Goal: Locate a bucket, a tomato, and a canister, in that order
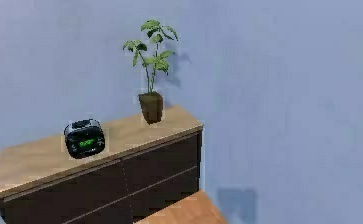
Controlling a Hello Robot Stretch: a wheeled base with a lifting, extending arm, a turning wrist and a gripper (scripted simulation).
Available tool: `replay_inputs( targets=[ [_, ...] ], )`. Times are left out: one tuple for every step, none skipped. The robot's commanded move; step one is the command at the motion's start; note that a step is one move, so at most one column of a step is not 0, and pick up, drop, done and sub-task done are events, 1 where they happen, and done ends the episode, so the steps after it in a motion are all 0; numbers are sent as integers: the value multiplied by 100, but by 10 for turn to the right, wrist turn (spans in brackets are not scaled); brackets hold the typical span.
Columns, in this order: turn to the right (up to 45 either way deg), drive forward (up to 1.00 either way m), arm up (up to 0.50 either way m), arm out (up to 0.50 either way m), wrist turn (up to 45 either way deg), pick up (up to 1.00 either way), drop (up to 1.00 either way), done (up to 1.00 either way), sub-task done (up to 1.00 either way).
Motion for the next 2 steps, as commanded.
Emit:
replay_inputs(
  targets=[
    [-300,0,0,0,0,0,0,0,0],
    [0,5,0,0,0,0,0,0,0]
  ],
)
